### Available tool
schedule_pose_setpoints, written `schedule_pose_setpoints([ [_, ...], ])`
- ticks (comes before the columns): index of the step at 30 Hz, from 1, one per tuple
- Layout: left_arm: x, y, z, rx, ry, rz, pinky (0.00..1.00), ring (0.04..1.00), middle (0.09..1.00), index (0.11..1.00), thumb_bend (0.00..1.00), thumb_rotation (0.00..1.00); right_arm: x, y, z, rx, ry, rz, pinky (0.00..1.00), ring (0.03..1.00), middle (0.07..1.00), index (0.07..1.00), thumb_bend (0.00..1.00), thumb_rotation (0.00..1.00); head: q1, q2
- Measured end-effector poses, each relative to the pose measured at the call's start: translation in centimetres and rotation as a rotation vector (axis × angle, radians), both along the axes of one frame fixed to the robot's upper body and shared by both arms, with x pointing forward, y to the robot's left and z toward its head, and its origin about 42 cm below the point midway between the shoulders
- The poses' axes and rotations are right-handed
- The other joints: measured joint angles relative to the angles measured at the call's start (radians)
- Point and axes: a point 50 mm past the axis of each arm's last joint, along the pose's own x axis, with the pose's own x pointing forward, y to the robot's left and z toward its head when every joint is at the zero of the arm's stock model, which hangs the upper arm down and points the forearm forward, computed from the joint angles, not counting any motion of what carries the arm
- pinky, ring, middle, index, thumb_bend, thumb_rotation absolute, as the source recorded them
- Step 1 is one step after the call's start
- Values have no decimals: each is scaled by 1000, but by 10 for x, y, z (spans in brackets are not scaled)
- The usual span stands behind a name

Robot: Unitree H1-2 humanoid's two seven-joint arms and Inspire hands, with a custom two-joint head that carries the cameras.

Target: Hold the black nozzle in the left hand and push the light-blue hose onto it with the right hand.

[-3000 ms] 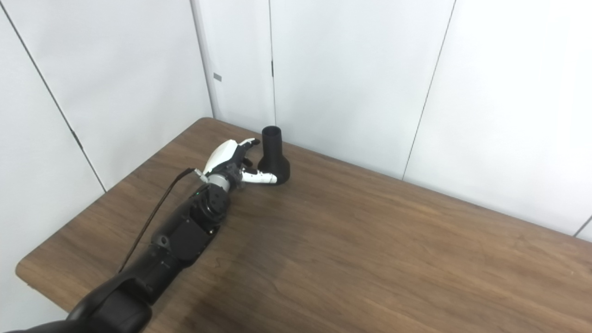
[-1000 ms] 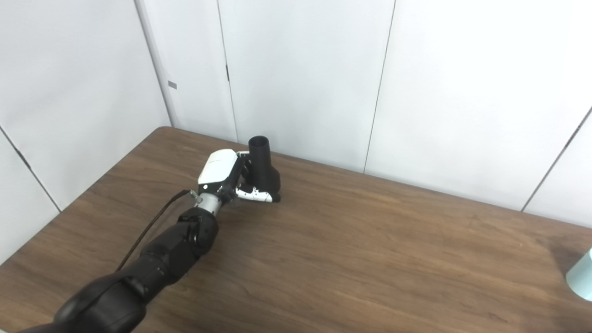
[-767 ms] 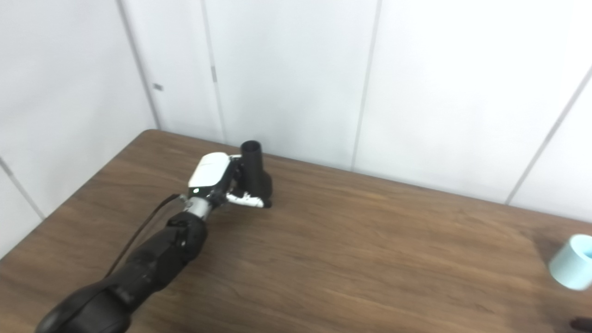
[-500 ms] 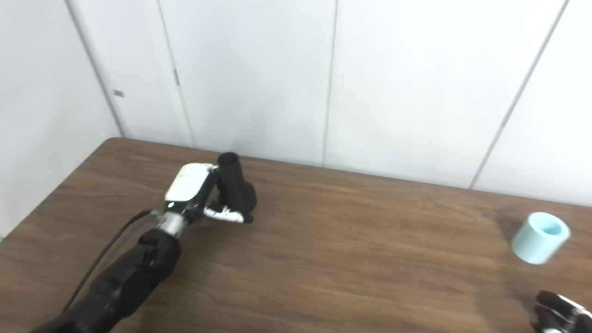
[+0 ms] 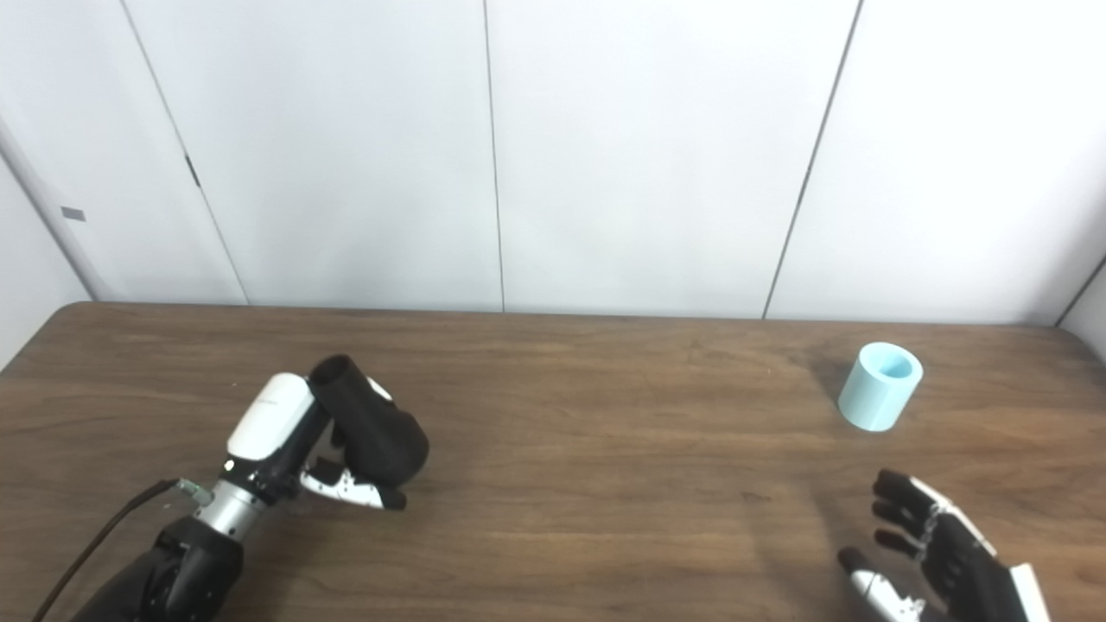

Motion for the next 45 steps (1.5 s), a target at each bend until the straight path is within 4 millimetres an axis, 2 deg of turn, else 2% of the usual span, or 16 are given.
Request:
schedule_pose_setpoints([
  [2, -4, -4, -1, 26, 8, -42, 214, 292, 424, 523, 517, 0, 0, 1, 7, -10, -7, -7, 738, 792, 797, 766, 263, 181, -3, 3],
  [3, -6, -6, -1, 34, 12, -61, 250, 324, 439, 519, 518, 0, -1, 1, 10, -16, -14, -10, 727, 783, 787, 761, 276, 196, -8, 8],
  [6, -11, -11, -2, 57, 28, -120, 274, 342, 446, 517, 519, 0, -2, 1, 21, -13, -38, -53, 695, 764, 770, 746, 270, 164, -15, 17],
  [8, -14, -15, -3, 72, 31, -150, 254, 320, 437, 520, 519, 0, -2, 1, 27, -26, -55, -73, 689, 763, 774, 751, 259, 107, -18, 25],
  [12, -19, -22, -4, 94, 20, -191, 176, 247, 407, 517, 516, 0, 1, -1, 37, -52, -69, -102, 686, 760, 769, 751, 271, 210, -23, 32],
  [15, -22, -30, -4, 102, 11, -229, 194, 264, 414, 517, 517, 0, 3, -7, 41, -53, -72, -135, 662, 736, 740, 718, 311, 189, -37, 46],
  [18, -23, -39, -5, 114, -3, -270, 134, 182, 465, 484, 524, 0, 5, -12, 44, -44, -90, -180, 650, 726, 729, 701, 333, 171, -45, 52],
  [24, -25, -54, -6, 159, -52, -345, 96, 144, 471, 481, 525, 0, 8, -14, 46, -33, -89, -197, 668, 744, 752, 732, 298, 175, -58, 60],
  [28, -26, -64, -7, 177, -73, -375, 124, 182, 472, 481, 525, 0, 7, -19, 47, -37, -72, -217, 670, 750, 761, 744, 291, 196, -75, 61],
  [30, -26, -69, -7, 186, -92, -390, 163, 228, 419, 511, 518, 0, 8, -21, 47, -35, -68, -225, 666, 750, 759, 741, 289, 204, -80, 61],
  [34, -26, -75, -7, 220, -140, -409, 176, 234, 402, 518, 516, 0, 14, -29, 42, -22, -61, -267, 656, 741, 749, 727, 285, 161, -84, 64],
  [35, -26, -76, -7, 228, -154, -412, 179, 239, 404, 520, 516, 0, 16, -31, 40, -20, -60, -273, 655, 741, 749, 728, 286, 179, -86, 64],
  [36, -25, -78, -7, 233, -168, -416, 170, 231, 403, 520, 516, 0, 18, -32, 39, -19, -60, -276, 654, 738, 746, 725, 327, 251, -86, 64],
  [39, -23, -86, -8, 243, -206, -426, 165, 229, 403, 521, 516, 0, 23, -35, 37, -12, -76, -291, 663, 739, 741, 721, 492, 377, -91, 71],
  [42, -20, -94, -8, 246, -243, -444, 205, 280, 415, 525, 517, 0, 28, -39, 37, 2, -91, -333, 663, 732, 726, 698, 661, 403, -95, 75],
  [45, -17, -104, -8, 250, -280, -469, 212, 283, 413, 523, 516, 0, 33, -45, 36, 7, -93, -372, 689, 741, 735, 708, 748, 404, -97, 80],
])
